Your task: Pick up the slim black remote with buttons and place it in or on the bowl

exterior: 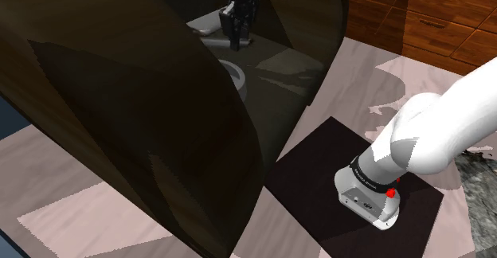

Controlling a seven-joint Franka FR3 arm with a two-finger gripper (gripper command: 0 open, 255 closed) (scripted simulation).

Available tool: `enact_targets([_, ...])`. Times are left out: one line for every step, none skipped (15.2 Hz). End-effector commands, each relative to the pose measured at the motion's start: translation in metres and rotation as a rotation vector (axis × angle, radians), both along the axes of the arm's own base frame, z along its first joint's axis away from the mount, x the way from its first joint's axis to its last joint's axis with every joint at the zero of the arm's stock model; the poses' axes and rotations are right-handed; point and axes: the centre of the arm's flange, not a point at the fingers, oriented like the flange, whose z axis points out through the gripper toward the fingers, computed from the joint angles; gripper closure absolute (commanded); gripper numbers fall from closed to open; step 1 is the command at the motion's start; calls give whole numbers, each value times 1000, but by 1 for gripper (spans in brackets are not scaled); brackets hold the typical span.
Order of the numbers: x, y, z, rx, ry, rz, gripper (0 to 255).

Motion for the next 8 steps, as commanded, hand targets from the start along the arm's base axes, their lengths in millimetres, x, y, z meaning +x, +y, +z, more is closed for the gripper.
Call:
enact_targets([-21,19,-3,0,-1,-1,255])
enact_targets([-30,28,-4,0,-1,-1,255])
enact_targets([-40,37,-5,0,-1,-1,255])
enact_targets([-50,46,-5,0,-1,-1,255])
enact_targets([-60,56,-6,0,-1,-1,255])
enact_targets([-60,56,-12,0,-1,-1,255])
enact_targets([-60,56,-17,0,-1,-1,255])
enact_targets([-60,56,-22,0,-1,-1,255])
